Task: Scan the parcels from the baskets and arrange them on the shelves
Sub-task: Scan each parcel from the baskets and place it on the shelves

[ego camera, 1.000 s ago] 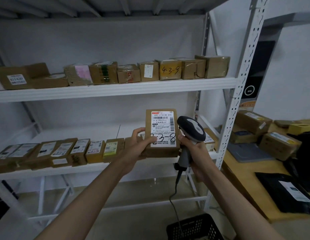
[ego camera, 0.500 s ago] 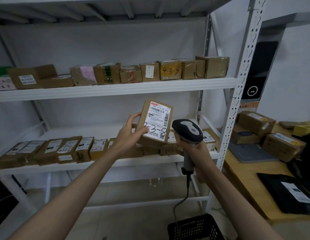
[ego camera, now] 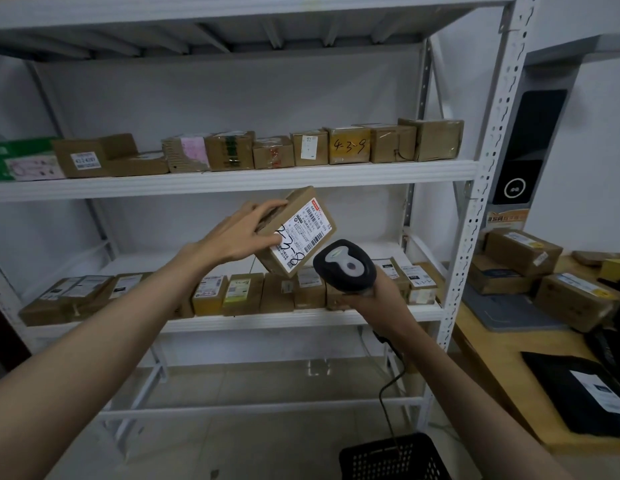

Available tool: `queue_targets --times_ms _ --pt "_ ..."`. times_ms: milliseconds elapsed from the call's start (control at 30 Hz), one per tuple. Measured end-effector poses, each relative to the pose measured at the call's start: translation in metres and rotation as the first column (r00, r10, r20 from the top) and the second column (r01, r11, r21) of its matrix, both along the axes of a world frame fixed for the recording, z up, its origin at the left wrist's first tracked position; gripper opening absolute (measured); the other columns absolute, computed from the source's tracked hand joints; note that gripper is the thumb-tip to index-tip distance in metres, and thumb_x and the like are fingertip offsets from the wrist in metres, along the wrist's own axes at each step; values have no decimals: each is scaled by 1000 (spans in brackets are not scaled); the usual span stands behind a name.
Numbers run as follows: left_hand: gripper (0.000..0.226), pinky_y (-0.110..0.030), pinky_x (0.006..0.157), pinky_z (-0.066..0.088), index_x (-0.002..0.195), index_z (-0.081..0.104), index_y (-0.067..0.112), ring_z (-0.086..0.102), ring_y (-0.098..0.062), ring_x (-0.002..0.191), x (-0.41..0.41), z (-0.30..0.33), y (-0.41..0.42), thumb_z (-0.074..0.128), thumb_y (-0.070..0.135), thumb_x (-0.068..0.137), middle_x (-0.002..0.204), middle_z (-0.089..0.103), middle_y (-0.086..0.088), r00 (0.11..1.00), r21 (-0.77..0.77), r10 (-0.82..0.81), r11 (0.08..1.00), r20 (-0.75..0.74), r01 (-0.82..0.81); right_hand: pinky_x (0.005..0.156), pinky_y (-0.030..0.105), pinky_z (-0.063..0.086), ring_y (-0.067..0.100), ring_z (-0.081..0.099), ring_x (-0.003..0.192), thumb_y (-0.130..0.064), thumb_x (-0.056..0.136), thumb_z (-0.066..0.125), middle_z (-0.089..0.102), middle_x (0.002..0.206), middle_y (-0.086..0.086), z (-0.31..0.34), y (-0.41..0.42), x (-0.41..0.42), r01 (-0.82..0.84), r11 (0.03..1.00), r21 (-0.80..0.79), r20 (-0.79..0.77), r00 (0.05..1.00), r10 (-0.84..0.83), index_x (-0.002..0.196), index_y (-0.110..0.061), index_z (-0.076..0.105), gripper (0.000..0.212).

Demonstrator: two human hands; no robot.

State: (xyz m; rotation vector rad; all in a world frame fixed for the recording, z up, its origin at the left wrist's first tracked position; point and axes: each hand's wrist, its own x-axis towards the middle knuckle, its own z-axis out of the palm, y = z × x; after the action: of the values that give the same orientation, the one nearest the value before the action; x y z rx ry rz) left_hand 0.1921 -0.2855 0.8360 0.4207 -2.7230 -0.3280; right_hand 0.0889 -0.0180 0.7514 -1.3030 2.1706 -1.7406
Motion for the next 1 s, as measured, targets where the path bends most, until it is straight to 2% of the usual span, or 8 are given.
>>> queue_targets --times_ms 233,333,433,533,633,733,833,1000 --pt "77 -36 83 50 150 17 55 54 -25 119 5 7 -2 50 69 81 147 40 -6 1000 -83 -11 996 -1 11 68 7 49 -9 62 85 -2 82 75 65 92 -11 8 5 6 -47 997 64 37 998 44 97 -33 59 39" --pt "76 -31 77 47 150 17 54 54 -23 119 7 10 -1 51 67 83 148 40 -5 1000 -97 -20 995 -14 18 75 20 57 8 66 89 -2 83 74 69 96 -3 11 9 6 -66 994 87 69 996 60 104 -25 63 33" --pt "78 -28 76 46 151 18 52 53 -22 120 8 13 1 51 68 82 150 39 -5 999 -104 -28 994 -20 26 81 32 60 18 68 91 -1 85 72 71 97 4 13 11 5 -73 992 101 87 994 64 102 -26 61 32" --pt "79 -28 77 47 152 19 51 53 -22 119 8 15 2 51 68 81 150 38 -6 999 -107 -21 994 -28 18 86 32 60 16 67 96 -4 86 73 70 103 1 15 14 3 -76 991 113 92 994 66 108 -25 61 33" --pt "78 -30 79 48 151 19 51 53 -21 116 8 18 3 50 67 81 147 39 -6 999 -90 -16 996 -45 12 83 29 59 16 68 97 -2 86 72 71 103 0 14 14 -3 -61 995 76 129 990 50 101 -29 60 32" --pt "73 -34 83 47 148 22 53 52 -21 115 7 23 4 53 64 83 143 43 -6 994 -7 -7 1000 -112 6 71 18 57 16 68 93 -5 87 71 71 97 -2 20 10 -11 -40 999 -3 200 979 40 98 -30 60 29" --pt "65 -34 88 45 148 28 50 52 -19 121 4 28 7 61 50 93 142 47 -3 971 129 -7 991 -237 38 85 37 62 23 68 100 -9 89 72 70 106 2 40 1 -24 -50 993 -104 295 952 79 106 -28 60 29" --pt "58 -40 94 46 148 31 45 50 -13 121 -8 51 15 59 39 98 135 51 10 912 324 50 941 -408 93 82 31 63 22 65 113 -6 89 74 67 122 6 102 -22 -46 -83 957 -277 292 942 166 125 -19 60 41"
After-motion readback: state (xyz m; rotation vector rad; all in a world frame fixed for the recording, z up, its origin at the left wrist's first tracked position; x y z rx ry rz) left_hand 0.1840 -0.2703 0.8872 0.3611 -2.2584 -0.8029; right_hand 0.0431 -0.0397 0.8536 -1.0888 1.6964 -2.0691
